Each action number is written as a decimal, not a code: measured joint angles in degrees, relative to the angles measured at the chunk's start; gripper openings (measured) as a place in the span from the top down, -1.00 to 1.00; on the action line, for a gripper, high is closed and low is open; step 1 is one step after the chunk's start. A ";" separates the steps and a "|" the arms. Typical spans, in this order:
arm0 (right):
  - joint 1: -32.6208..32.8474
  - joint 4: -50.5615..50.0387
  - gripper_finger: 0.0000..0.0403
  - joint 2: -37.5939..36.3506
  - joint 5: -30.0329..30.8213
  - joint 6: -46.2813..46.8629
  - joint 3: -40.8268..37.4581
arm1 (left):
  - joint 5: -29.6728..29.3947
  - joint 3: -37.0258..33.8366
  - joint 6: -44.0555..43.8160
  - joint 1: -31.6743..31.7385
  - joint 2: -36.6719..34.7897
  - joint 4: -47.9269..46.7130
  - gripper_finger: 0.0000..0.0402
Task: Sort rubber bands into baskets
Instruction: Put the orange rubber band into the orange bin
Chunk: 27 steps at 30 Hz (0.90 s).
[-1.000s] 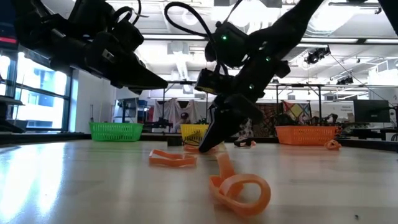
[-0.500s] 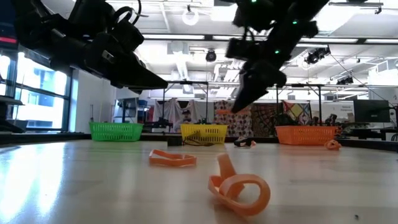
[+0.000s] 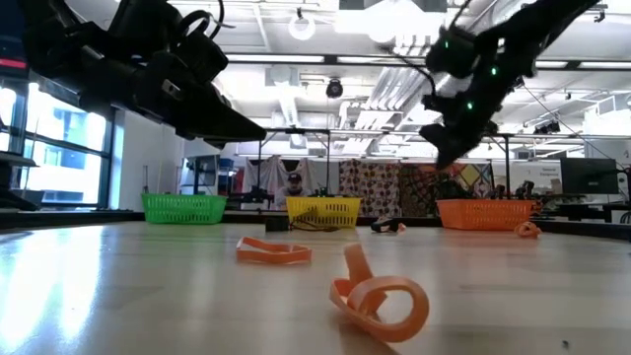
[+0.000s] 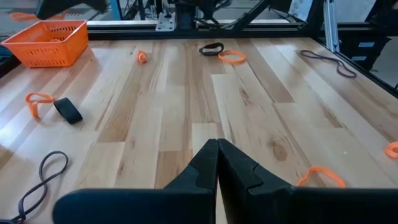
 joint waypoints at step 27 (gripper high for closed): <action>-24.74 -1.46 1.00 12.83 -10.52 5.93 0.08 | -0.35 0.00 -0.04 0.06 0.00 0.39 1.00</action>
